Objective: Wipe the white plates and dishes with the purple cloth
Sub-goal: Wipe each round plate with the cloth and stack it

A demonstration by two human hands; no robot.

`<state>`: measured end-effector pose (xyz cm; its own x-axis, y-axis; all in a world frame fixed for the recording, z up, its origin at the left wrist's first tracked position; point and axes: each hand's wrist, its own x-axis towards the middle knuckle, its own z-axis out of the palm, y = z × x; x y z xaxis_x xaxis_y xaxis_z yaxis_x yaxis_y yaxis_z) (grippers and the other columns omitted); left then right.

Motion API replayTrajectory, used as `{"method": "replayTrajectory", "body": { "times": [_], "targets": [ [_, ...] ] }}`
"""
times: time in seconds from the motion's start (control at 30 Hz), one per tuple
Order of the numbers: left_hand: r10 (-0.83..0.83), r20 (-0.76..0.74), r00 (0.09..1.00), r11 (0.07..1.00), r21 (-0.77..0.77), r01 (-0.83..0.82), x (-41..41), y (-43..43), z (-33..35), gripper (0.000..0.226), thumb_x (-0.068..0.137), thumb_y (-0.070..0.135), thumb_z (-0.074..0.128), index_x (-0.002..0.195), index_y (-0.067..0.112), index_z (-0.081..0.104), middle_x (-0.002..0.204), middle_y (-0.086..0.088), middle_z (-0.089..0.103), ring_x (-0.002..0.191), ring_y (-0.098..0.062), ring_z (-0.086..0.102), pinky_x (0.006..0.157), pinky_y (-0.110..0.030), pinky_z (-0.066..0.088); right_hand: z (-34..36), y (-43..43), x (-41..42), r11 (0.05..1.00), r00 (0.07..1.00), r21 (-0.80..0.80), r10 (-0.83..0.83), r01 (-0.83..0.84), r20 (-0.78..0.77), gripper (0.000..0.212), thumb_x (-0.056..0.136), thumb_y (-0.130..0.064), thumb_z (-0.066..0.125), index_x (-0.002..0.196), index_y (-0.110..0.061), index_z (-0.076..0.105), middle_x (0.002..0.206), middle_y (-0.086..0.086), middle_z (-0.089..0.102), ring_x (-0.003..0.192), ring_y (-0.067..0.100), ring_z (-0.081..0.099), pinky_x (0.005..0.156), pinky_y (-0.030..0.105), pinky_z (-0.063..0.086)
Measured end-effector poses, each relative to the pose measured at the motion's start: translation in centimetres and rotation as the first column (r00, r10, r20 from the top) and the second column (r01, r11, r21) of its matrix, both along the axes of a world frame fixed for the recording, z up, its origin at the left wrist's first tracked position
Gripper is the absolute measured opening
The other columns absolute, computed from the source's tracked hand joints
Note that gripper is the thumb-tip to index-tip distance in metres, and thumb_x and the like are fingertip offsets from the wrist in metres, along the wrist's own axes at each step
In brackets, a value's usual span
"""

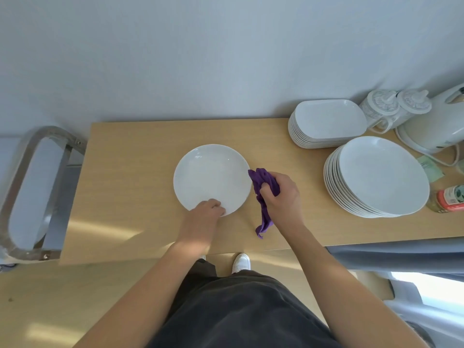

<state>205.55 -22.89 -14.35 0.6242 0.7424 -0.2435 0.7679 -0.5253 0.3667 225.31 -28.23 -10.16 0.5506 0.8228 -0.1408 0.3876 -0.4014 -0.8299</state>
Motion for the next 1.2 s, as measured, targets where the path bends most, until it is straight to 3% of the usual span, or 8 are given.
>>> {"method": "replayTrajectory", "body": {
  "times": [0.23,0.37,0.5,0.67,0.83,0.97,1.07,1.2],
  "targets": [
    [0.029,0.206,0.978,0.978,0.198,-0.071,0.4,-0.7,0.1,0.040,0.071,-0.013,0.074,0.104,0.010,0.076,0.104,-0.005,0.075,0.090,-0.030,0.072,0.065,-0.040,0.061,1.5,0.0,0.4,0.994,0.998,0.094,0.056,-0.055,-0.015,0.013,0.084,-0.015,0.048,0.084,-0.012,0.061,0.073,0.002,0.063,0.077,0.028,0.061,0.072,0.047,0.051],
    [0.103,0.426,0.899,0.948,0.232,-0.218,1.0,1.5,4.2,0.022,0.090,0.005,0.062,0.108,0.009,0.074,0.103,-0.004,0.075,0.093,-0.027,0.070,0.074,-0.037,0.058,4.3,0.9,-0.2,0.968,0.998,0.246,0.055,-0.046,-0.032,0.014,0.092,0.001,0.047,0.093,0.000,0.061,0.076,0.014,0.063,0.073,0.020,0.057,0.068,0.032,0.046],
    [0.353,0.539,0.765,0.918,-0.043,-0.394,0.7,5.3,8.7,0.021,0.093,0.020,0.054,0.079,0.009,0.064,0.069,-0.001,0.058,0.067,-0.023,0.052,0.064,-0.033,0.040,4.9,3.8,-1.4,0.902,0.989,0.410,0.099,-0.137,0.113,0.027,0.094,-0.014,0.044,0.111,-0.008,0.063,0.093,0.005,0.066,0.087,0.034,0.062,0.079,0.053,0.049],
    [0.557,0.686,0.468,0.828,-0.503,-0.248,-0.5,7.2,13.7,0.017,0.094,0.019,0.060,0.095,0.016,0.077,0.092,0.000,0.077,0.088,-0.021,0.070,0.086,-0.042,0.053,6.3,5.8,-7.2,0.819,0.909,0.531,-0.030,-0.216,0.417,0.043,0.097,-0.015,0.048,0.139,-0.012,0.056,0.138,0.011,0.055,0.120,0.030,0.050,0.109,0.028,0.032],
    [0.583,0.682,0.442,0.796,-0.588,-0.143,-2.5,8.2,15.3,0.020,0.093,0.018,0.060,0.102,0.018,0.077,0.101,-0.006,0.076,0.104,-0.037,0.067,0.098,-0.056,0.050,7.6,10.0,-8.8,0.850,0.973,0.520,-0.042,-0.085,0.227,0.040,0.100,-0.016,0.045,0.138,-0.020,0.057,0.141,-0.007,0.057,0.132,0.014,0.048,0.114,0.035,0.034],
    [0.567,0.651,0.505,0.804,-0.571,-0.165,-3.8,8.1,15.6,0.022,0.096,0.011,0.060,0.099,0.023,0.078,0.095,-0.001,0.077,0.085,-0.018,0.072,0.084,-0.037,0.055,9.6,12.8,-7.1,0.946,0.987,0.284,-0.132,0.154,-0.097,0.032,0.099,-0.027,0.044,0.111,-0.051,0.061,0.108,-0.028,0.068,0.109,0.007,0.065,0.096,0.047,0.054],
    [0.570,0.644,0.509,0.795,-0.590,-0.144,-4.5,8.5,15.1,0.018,0.093,0.017,0.062,0.097,0.021,0.078,0.097,-0.014,0.074,0.083,-0.022,0.068,0.085,-0.051,0.054,9.0,13.0,-7.8,0.963,0.987,0.244,-0.078,0.112,-0.143,0.032,0.097,-0.031,0.046,0.122,-0.045,0.061,0.114,-0.018,0.070,0.110,0.017,0.066,0.084,0.040,0.052],
    [0.615,0.641,0.459,0.769,-0.616,-0.172,-5.5,10.0,14.9,0.019,0.087,0.024,0.062,0.091,0.011,0.076,0.091,-0.024,0.070,0.080,-0.021,0.058,0.080,-0.046,0.051,6.0,10.4,-10.7,0.887,0.999,0.462,-0.001,-0.022,0.049,0.037,0.092,-0.018,0.058,0.129,-0.018,0.063,0.128,0.000,0.060,0.120,0.015,0.056,0.103,0.040,0.046]
  ]
}}
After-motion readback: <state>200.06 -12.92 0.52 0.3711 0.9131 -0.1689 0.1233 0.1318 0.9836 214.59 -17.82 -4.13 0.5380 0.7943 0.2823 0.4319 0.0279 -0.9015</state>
